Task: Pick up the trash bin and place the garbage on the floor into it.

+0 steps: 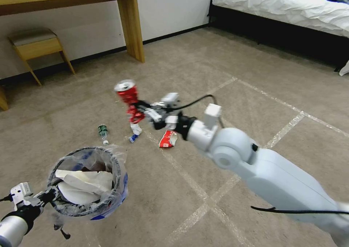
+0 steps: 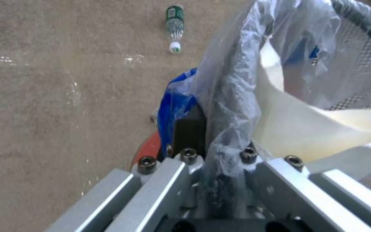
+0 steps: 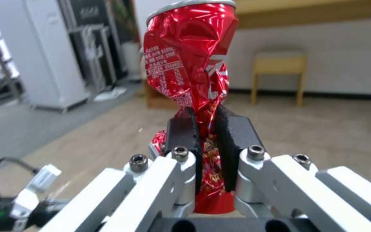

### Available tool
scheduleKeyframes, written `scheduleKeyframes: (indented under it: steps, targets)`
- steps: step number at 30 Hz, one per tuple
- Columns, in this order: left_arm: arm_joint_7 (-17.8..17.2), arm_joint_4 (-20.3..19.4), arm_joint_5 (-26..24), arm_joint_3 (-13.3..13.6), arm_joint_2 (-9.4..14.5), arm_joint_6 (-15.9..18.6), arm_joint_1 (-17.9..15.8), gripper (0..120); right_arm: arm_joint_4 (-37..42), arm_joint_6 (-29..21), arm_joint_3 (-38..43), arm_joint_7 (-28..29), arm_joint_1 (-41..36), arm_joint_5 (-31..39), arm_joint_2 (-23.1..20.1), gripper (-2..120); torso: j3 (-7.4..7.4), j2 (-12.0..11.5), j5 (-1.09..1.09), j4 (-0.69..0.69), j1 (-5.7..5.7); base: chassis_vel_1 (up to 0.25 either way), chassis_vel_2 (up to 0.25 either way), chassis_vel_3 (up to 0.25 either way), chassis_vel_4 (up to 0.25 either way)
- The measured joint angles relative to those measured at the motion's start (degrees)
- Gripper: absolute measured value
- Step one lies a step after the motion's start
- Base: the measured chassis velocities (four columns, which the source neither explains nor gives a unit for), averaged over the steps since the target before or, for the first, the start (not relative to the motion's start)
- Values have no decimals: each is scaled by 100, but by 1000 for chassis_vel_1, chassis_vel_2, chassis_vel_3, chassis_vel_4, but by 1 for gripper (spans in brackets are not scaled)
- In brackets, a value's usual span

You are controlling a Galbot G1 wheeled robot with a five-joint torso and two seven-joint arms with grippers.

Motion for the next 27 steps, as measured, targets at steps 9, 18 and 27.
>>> scheduleKeyframes:
  steps: [9,18,27]
  targets:
    - [7,-39,-7,-42,14,0,48,1,-521,-459,-1097,462,587,421,781,8,1,0,1,1,0,0,0,0,0]
    - [12,-68,-42,-74,37,0,57,1,-731,-620,-1768,586,641,190,1087,8,1,0,1,0,0,0,0,0,0]
    - [12,-135,-57,-86,51,-1,69,1,-908,-688,-2168,635,703,68,1193,8,0,0,2,0,0,0,0,0,0]
